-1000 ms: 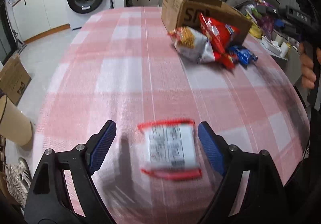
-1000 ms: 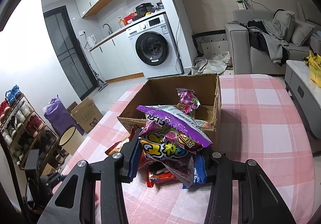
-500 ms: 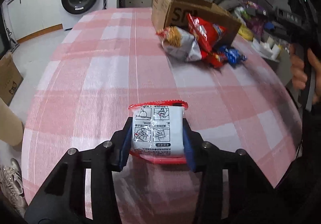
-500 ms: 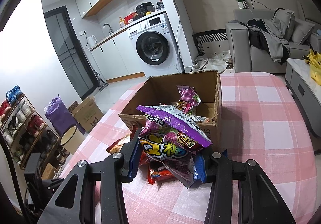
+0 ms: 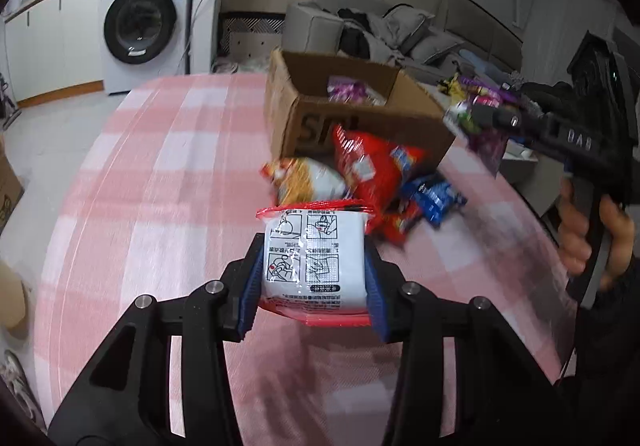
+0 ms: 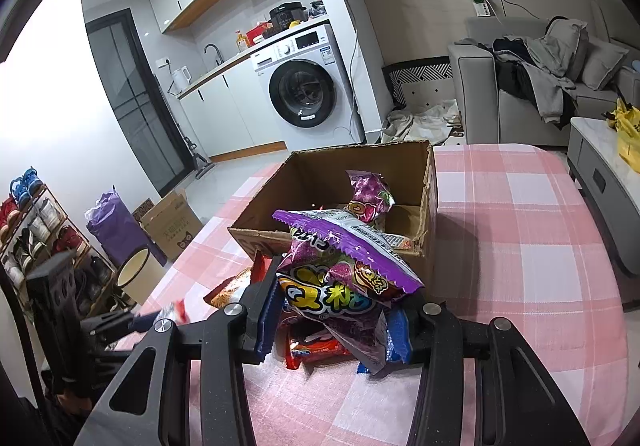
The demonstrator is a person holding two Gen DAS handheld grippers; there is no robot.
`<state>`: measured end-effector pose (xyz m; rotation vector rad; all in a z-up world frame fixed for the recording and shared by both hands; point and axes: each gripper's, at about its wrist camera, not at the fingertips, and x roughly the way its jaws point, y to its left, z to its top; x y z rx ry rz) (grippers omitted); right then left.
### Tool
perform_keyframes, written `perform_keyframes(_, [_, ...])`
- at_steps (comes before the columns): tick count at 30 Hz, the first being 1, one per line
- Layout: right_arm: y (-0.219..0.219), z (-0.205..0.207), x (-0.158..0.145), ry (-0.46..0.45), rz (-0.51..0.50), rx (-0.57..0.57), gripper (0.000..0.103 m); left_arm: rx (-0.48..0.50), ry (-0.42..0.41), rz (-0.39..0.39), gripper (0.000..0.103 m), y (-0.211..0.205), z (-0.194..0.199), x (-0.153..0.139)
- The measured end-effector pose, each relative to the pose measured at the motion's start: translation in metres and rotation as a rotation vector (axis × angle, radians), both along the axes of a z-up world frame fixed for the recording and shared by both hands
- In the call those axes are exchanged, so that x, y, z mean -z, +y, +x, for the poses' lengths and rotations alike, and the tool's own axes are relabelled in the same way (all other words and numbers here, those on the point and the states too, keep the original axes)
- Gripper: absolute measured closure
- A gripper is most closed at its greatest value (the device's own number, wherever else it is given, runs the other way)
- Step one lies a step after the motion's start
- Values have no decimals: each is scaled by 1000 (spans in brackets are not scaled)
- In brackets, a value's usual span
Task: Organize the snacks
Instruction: 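Carry the glue pack over the box with the left gripper while the right holds the purple bag there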
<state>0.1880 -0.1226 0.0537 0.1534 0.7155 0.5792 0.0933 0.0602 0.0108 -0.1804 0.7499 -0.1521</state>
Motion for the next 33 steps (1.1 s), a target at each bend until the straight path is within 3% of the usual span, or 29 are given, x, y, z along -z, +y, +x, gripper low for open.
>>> perform_keyframes(16, [6,16,-3,-10,-3,-1,57,-4,-147,18,62,-15,67,-56])
perform_keyframes(33, [15,54,-5,-3,6,21,57,17,-132,29,62,-31,155,-46])
